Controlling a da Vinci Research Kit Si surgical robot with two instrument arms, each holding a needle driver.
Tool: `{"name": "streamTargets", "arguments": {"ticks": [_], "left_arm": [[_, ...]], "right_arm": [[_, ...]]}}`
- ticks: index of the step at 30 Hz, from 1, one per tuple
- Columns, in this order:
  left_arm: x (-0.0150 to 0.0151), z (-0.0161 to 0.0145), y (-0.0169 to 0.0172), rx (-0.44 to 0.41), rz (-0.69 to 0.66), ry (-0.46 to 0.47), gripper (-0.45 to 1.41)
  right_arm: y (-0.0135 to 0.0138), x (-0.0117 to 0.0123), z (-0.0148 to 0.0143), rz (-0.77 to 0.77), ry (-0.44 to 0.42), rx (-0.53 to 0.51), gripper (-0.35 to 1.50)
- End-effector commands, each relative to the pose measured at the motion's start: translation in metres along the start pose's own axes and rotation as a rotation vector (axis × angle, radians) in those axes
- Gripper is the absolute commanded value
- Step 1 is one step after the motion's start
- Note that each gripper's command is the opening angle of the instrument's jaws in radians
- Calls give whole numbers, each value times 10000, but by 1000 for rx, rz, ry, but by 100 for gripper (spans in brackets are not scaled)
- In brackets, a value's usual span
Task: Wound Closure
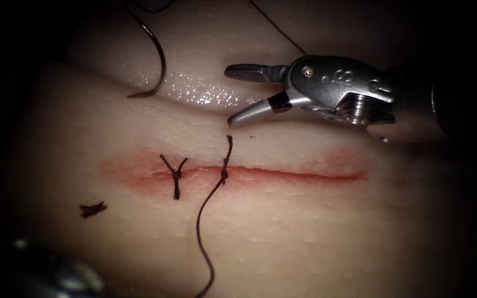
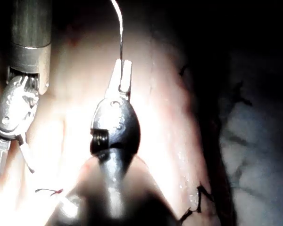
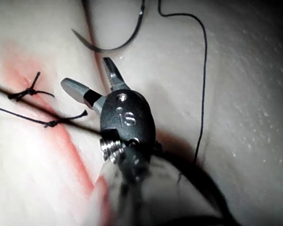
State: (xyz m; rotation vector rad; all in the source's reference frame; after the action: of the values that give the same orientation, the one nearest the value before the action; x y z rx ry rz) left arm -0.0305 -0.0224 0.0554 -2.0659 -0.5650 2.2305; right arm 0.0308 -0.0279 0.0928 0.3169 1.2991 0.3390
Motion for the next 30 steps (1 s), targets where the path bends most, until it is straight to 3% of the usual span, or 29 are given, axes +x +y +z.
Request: {"name": "streamTargets", "arguments": {"ticks": [1, 11, 17, 23, 27, 28, 30], "left_arm": [[-9, 4, -7, -11, 7, 2, -45], [-59, -19, -61, -1, 30, -58, -45], [-68, -19, -94, -10, 15, -30, -45], [-73, -13, -129, 1, 0, -18, -45], [-79, -6, -144, 14, -1, -18, -45], [-81, -4, -147, 17, -2, -18, -45], [-85, -2, -154, 22, -8, -18, -45]], "right_arm": [[-11, -7, 15, 5, 19, -8, 94], [-39, -25, 36, 1, 51, -23, 56], [-56, -43, 58, -25, 74, -14, 42], [-66, -44, 71, -32, 126, -25, 22], [-76, -40, 79, -28, 162, -35, -10], [-78, -39, 81, -28, 166, -33, -35], [-83, -35, 85, -27, 178, -30, -35]]}}
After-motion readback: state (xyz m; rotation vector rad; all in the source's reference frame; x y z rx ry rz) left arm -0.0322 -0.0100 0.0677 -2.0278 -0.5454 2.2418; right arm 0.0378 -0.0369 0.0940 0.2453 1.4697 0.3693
